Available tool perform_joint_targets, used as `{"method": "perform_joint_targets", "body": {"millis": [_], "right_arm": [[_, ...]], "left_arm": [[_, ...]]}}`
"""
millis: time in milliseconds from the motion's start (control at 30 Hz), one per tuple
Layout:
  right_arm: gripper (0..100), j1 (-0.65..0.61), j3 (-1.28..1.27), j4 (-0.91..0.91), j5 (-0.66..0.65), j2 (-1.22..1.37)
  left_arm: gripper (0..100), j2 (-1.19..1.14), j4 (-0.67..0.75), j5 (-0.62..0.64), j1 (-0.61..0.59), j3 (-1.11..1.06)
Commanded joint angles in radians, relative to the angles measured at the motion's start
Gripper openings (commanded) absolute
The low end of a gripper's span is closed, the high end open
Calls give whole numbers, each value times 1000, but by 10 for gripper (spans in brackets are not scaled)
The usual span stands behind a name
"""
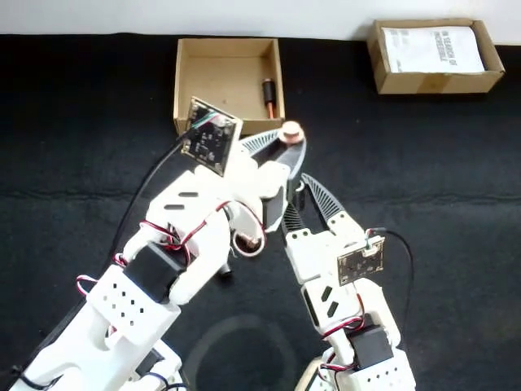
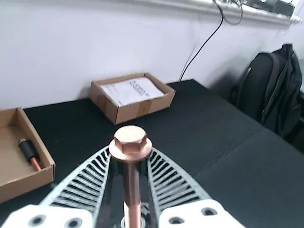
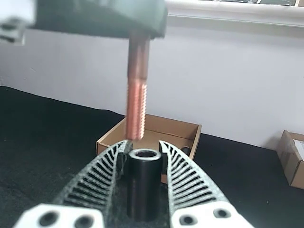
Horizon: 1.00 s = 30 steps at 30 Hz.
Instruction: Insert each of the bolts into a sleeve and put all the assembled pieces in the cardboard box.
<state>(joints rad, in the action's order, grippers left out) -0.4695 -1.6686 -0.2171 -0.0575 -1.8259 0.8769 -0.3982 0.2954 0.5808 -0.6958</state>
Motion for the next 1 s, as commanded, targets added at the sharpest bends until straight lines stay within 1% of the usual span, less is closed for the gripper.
{"method": "perform_joint_targets", "body": {"millis": [0, 367, 700, 833, 967], "right_arm": [[8, 12, -134, 21, -14, -8], [8, 16, -134, 21, -14, -8], [8, 18, -116, 21, -14, -8], [8, 18, -113, 21, -14, -8], [8, 18, -119, 21, -14, -8]], "left_arm": [[9, 27, 55, -6, 16, 25], [9, -36, 55, -6, 25, 21], [9, -38, 57, -8, 24, -24], [9, -35, 72, -78, 24, -70], [9, -31, 107, -83, 24, -120]]}}
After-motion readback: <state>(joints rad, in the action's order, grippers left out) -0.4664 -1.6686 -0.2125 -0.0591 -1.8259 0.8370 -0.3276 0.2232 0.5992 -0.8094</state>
